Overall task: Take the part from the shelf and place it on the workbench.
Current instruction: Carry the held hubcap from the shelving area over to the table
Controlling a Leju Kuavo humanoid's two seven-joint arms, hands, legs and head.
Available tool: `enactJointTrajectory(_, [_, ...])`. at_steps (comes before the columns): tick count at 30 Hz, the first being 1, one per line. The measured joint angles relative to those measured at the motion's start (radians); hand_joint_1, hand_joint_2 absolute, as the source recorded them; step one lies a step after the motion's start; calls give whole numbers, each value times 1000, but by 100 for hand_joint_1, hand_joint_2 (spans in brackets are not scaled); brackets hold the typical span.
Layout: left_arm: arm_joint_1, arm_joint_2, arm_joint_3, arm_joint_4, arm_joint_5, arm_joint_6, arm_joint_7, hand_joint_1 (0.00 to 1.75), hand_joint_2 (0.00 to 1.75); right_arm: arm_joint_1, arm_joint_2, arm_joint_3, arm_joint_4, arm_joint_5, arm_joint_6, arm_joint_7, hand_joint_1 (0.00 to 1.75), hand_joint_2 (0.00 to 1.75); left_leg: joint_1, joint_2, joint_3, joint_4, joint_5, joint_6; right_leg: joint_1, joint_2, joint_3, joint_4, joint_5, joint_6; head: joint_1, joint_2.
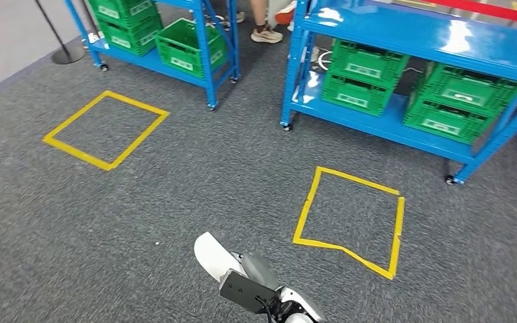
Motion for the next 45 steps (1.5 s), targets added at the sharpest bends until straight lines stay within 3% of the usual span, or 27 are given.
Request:
enactJointTrajectory(2, [2, -2, 0, 1, 2, 5, 1, 0, 0, -4, 3, 0, 8, 6, -4, 0, 175, 175, -1, -31, -2, 1, 4, -3, 2, 21, 52, -110, 70, -12, 2, 0])
enactJointTrajectory(3, [2, -4, 0, 1, 3, 5, 1, 0, 0, -7, 4, 0, 12, 12, -7, -1, 175, 175, -2, -45, -3, 2, 6, -7, 3, 46, 85, -180, 98, -19, 2, 0])
enactJointTrajectory(5, [1, -7, 1, 0, 0, 3, 6, 0, 0, -13, 8, 1, 15, 31, -18, -5, 175, 175, 0, -68, -9, 3, 12, -17, 7, 82, 121, -265, 123, -27, 2, 0])
enactJointTrajectory(6, [0, -7, 1, 0, -3, 1, 11, 0, 0, -15, 9, 1, 15, 42, -24, -5, 175, 175, 2, -79, -12, 1, 15, -24, 9, 84, 123, -273, 121, -28, 2, 0])
enactJointTrajectory(8, [1, -5, 1, 0, -13, 0, 27, 0, 0, -15, 14, 0, 10, 58, -33, 0, 175, 175, 5, -91, -21, -4, 22, -37, 9, 60, 125, -283, 131, -36, 4, 0])
enactJointTrajectory(10, [-1, -3, 1, -1, -23, -1, 37, 0, 0, -13, 22, -2, 4, 67, -38, 4, 175, 175, 2, -46, -41, 27, 0, -46, 5, 34, 130, -299, 142, -49, -1, 0])
enactJointTrajectory(12, [-8, 0, 0, -2, -29, -6, 36, 0, 0, -9, 26, -3, 3, 72, -38, 2, 175, 175, -1, 17, -76, 104, -51, -51, 5, 9, 131, -305, 146, -56, -8, 0])
enactJointTrajectory(17, [-14, 4, -1, -2, -35, -14, 34, 0, 0, 3, 25, -4, 3, 78, -34, -3, 175, 175, 4, 40, -123, 217, -104, -61, 6, -24, 129, -303, 144, -57, -10, 0])
enactJointTrajectory(19, [-14, 10, -2, -2, -37, -16, 37, 0, 0, 13, 25, -4, 3, 83, -31, -4, 175, 175, 12, 63, -82, 172, -75, -71, 3, -67, 127, -298, 140, -52, -10, 0])
enactJointTrajectory(20, [-14, 11, -2, -2, -38, -16, 38, 0, 0, 15, 26, -4, 3, 85, -31, -5, 175, 175, 13, 87, -42, 106, -49, -73, 3, -84, 127, -294, 136, -46, -11, 0])
enactJointTrajectory(21, [-14, 13, -2, -2, -37, -16, 39, 0, 0, 16, 26, -4, 3, 86, -30, -5, 175, 175, 14, 106, 0, 36, -22, -69, 4, -101, 127, -289, 131, -38, -12, 0])
enactJointTrajectory(22, [-15, 13, -2, -2, -37, -15, 39, 0, 0, 16, 26, -4, 3, 86, -30, -5, 175, 175, 12, 118, 17, 4, -15, -62, 6, -111, 127, -285, 128, -31, -10, 0])
enactJointTrajectory(23, [-15, 14, -2, -2, -37, -13, 40, 0, 0, 16, 27, -4, 3, 88, -30, -4, 175, 175, 9, 120, 19, -4, -15, -53, 8, -120, 128, -284, 125, -24, -9, 0])
enactJointTrajectory(25, [-11, 15, -2, -1, -32, -7, 40, 0, 0, 14, 30, -3, 3, 103, -32, -2, 175, 175, 8, 97, 13, -5, -11, -37, 6, -135, 133, -285, 123, -12, -6, 0])
enactJointTrajectory(27, [-5, 14, -2, -1, -27, -8, 33, 0, 0, 8, 33, -1, 3, 122, -32, -4, 175, 175, 10, 75, 12, -8, -6, -24, 0, -97, 126, -257, 99, 1, -3, 0])
enactJointTrajectory(29, [-3, 14, -2, -1, -25, -10, 27, 0, 0, 4, 34, 1, 3, 130, -29, -8, 175, 175, 12, 52, 12, -10, -3, -15, -5, -30, 80, -152, 37, 6, 3, 0])
enactJointTrajectory(31, [-2, 13, -2, 0, -22, -3, 20, 0, 0, 5, 33, 2, 3, 130, -27, 0, 175, 175, 9, 25, 8, -9, -1, -11, -4, -4, 17, -25, -13, 4, 8, 0])
enactJointTrajectory(32, [-1, 13, -2, 0, -21, 2, 16, 0, 0, 6, 33, 2, 3, 130, -26, 6, 175, 175, 7, 9, 7, -7, -1, -10, -3, -1, 1, 2, -13, 2, 9, 0])
enactJointTrajectory(33, [0, 12, -2, 0, -21, 5, 14, 0, 0, 6, 33, 2, 3, 130, -27, 9, 175, 175, 6, -6, 6, -6, 0, -10, -2, 2, 4, -11, 7, -2, 10, 0])
enactJointTrajectory(34, [1, 10, -2, 0, -23, 5, 13, 0, 0, 6, 33, 2, 3, 130, -27, 11, 175, 175, 6, -23, 6, -5, 0, -11, -1, 11, 26, -63, 43, -7, 10, 0])
enactJointTrajectory(36, [-1, 7, -2, -1, -29, 2, 21, 0, 0, 6, 32, 1, 3, 129, -27, 11, 175, 175, 6, -52, 5, -2, 2, -16, 0, 61, 89, -202, 108, -19, 10, 0])
enactJointTrajectory(38, [-4, 6, -2, -1, -35, 3, 34, 0, 0, 7, 31, 1, 3, 128, -27, 13, 175, 175, 9, -77, 0, -3, 6, -28, 4, 93, 118, -272, 129, -25, 10, 0])
enactJointTrajectory(40, [-2, 7, -2, -1, -36, 5, 42, 0, 0, 7, 30, 1, 3, 128, -28, 15, 175, 175, 13, -99, -7, -10, 12, -45, 7, 75, 121, -282, 132, -32, 11, 0])
enactJointTrajectory(41, [0, 7, -2, 0, -38, 4, 45, 0, 0, 7, 30, 1, 3, 128, -30, 14, 175, 175, 14, -93, -10, -9, 13, -50, 6, 63, 125, -289, 137, -37, 11, 0])
enactJointTrajectory(42, [2, 7, -3, 0, -41, 2, 47, 0, 0, 7, 30, 1, 3, 127, -31, 11, 175, 175, 12, -71, -17, 2, 5, -53, 5, 50, 130, -298, 142, -44, 8, 0])
enactJointTrajectory(43, [1, 8, -3, 0, -45, 1, 48, 0, 0, 7, 30, 1, 3, 126, -33, 8, 175, 175, 10, -39, -32, 33, -16, -55, 4, 34, 134, -307, 146, -50, 5, 0])
enactJointTrajectory(45, [-2, 11, -4, 0, -51, -1, 50, 0, 0, 11, 28, 1, 3, 121, -37, 7, 175, 175, 8, 25, -83, 147, -84, -60, 7, 0, 137, -312, 147, -57, -1, 0])
